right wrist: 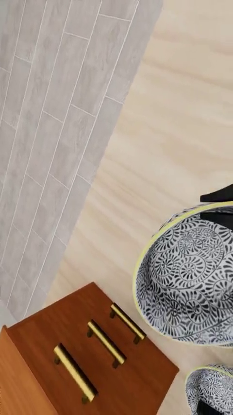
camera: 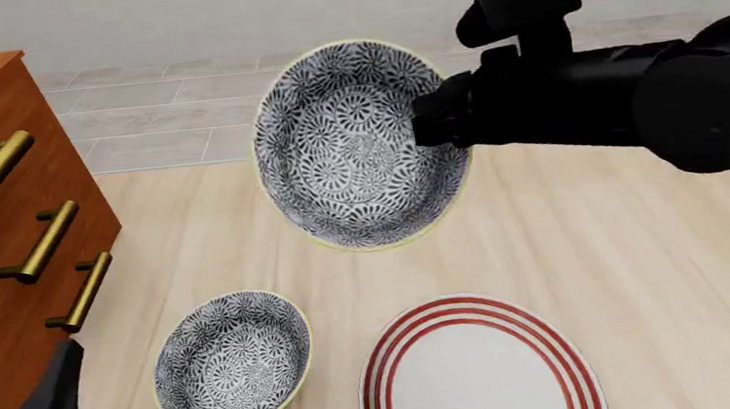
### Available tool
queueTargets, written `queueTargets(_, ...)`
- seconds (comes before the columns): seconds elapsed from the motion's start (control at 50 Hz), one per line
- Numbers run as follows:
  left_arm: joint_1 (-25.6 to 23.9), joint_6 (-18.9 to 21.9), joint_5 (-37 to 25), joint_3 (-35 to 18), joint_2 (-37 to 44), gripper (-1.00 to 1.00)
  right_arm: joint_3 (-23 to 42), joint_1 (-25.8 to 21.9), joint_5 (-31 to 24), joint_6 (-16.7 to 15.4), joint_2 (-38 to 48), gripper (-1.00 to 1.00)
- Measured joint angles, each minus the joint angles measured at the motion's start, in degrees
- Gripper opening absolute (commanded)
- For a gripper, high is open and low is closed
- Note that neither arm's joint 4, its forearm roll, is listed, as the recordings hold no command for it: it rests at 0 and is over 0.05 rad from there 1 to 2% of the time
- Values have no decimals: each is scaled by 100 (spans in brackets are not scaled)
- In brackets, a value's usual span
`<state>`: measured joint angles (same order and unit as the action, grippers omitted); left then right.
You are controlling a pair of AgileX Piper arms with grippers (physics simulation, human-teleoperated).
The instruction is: Pick up the bowl and put it in the front on the plate.
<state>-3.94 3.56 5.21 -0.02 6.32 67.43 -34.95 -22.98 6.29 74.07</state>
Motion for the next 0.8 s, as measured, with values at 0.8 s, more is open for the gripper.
queueTargets(0.8,-12,-37,128,-2,141,100,-1066,-47,-6,674,-1134,-100)
